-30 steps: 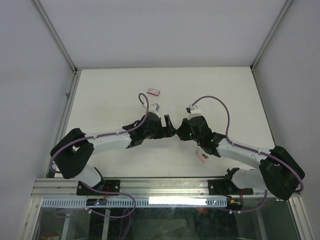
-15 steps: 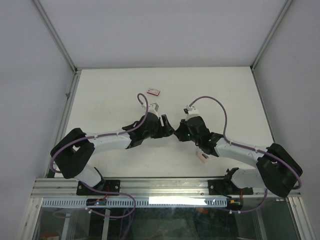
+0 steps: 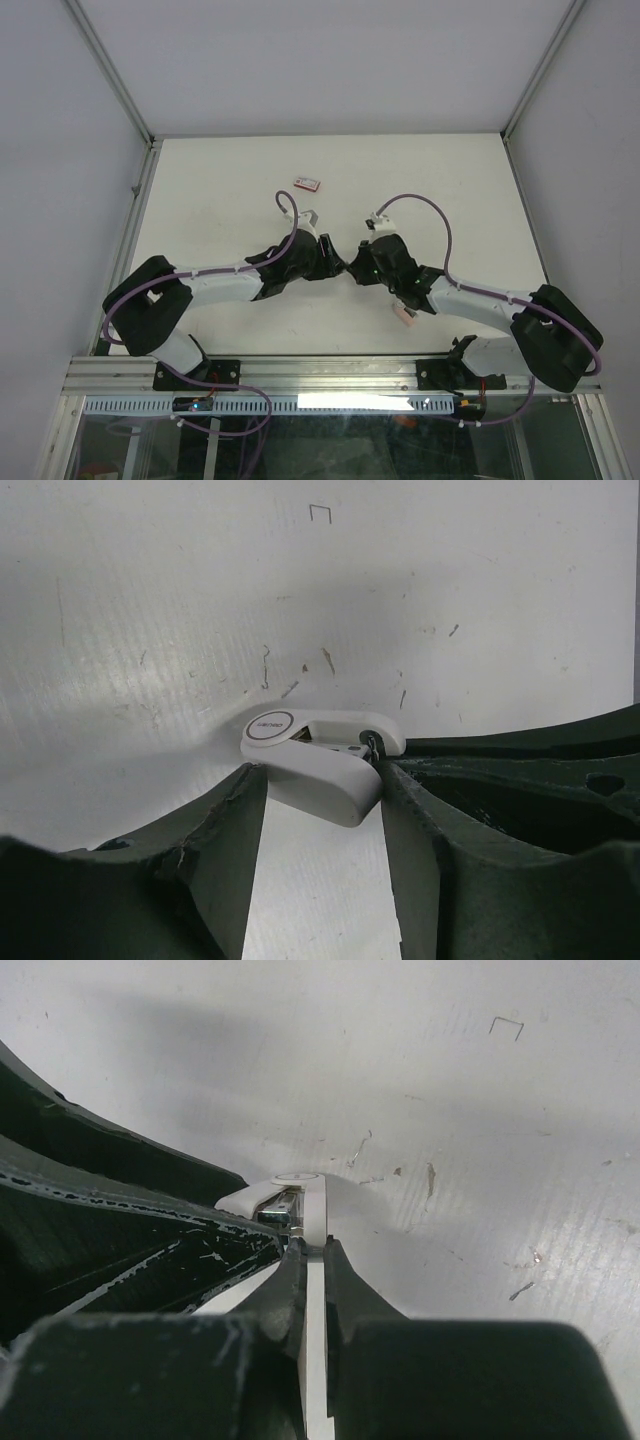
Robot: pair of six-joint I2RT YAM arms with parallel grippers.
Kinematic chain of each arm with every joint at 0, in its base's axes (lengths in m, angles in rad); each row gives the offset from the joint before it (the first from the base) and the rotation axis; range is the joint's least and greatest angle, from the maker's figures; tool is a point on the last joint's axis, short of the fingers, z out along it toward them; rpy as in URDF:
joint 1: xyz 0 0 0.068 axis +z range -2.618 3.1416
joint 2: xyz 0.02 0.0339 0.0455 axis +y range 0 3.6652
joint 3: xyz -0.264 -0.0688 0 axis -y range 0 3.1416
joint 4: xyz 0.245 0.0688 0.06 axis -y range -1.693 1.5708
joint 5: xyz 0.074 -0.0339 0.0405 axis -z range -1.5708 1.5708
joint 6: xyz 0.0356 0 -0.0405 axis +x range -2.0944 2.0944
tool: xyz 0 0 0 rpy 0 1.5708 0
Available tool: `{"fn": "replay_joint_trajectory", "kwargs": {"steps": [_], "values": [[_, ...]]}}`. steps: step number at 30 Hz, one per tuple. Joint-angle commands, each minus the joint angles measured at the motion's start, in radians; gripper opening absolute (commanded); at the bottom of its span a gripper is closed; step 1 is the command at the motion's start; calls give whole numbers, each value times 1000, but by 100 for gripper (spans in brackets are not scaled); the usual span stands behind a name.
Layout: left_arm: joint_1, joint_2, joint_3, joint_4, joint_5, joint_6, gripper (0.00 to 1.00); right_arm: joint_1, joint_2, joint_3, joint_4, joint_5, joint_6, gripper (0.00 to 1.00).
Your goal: Load the staples into the stapler
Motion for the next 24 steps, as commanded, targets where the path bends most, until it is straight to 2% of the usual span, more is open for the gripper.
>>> {"fn": "replay_joint_trajectory", "kwargs": {"steps": [1, 11, 24], "values": [[14, -6, -33, -7, -35, 8, 49, -4, -10, 32, 44, 58, 28, 0], [31, -38, -58, -26, -44, 16, 49, -31, -20, 6, 40, 52, 66, 0], [54, -83, -100, -39, -55, 14, 49, -110, -39, -36, 63, -30, 103, 0]]}}
